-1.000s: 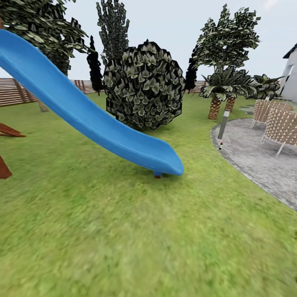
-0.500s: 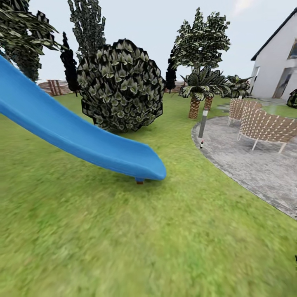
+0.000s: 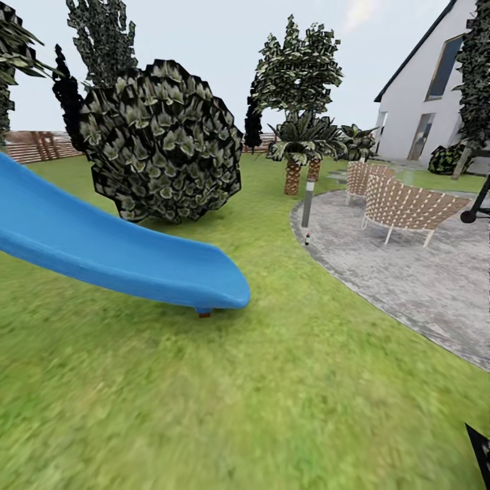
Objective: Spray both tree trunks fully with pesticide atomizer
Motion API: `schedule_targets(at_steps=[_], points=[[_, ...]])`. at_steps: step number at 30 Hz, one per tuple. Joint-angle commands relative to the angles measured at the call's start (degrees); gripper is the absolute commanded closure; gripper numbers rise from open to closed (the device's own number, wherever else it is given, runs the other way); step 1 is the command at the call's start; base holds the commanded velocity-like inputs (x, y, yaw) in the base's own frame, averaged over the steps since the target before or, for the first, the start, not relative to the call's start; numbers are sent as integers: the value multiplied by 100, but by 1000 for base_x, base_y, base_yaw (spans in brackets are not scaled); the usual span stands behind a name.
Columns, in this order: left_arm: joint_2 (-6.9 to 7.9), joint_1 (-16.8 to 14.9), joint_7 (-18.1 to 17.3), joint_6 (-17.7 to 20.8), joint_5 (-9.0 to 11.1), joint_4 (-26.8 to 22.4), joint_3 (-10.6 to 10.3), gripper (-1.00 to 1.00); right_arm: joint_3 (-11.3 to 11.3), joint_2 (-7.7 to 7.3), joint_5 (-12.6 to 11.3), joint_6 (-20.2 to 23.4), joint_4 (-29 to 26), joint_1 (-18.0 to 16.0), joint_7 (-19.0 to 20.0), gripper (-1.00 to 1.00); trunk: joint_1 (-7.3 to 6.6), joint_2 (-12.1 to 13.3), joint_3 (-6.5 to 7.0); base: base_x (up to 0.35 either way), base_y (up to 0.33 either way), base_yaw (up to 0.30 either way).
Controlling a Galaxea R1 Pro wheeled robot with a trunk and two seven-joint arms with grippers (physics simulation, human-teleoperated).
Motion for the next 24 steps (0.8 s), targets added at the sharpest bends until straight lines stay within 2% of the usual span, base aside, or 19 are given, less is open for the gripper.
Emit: schedule_targets(at_steps=[1, 24], points=[[0, -4, 3, -18, 23, 4, -3, -100, -16, 3, 37, -18, 5, -4, -2, -100, 3, -2, -5, 339, -1, -66], [-8, -4, 3, -18, 21, 4, -12, -100, -16, 3, 37, -18, -3, -4, 13, -100, 3, -2, -5, 339, 0, -6]])
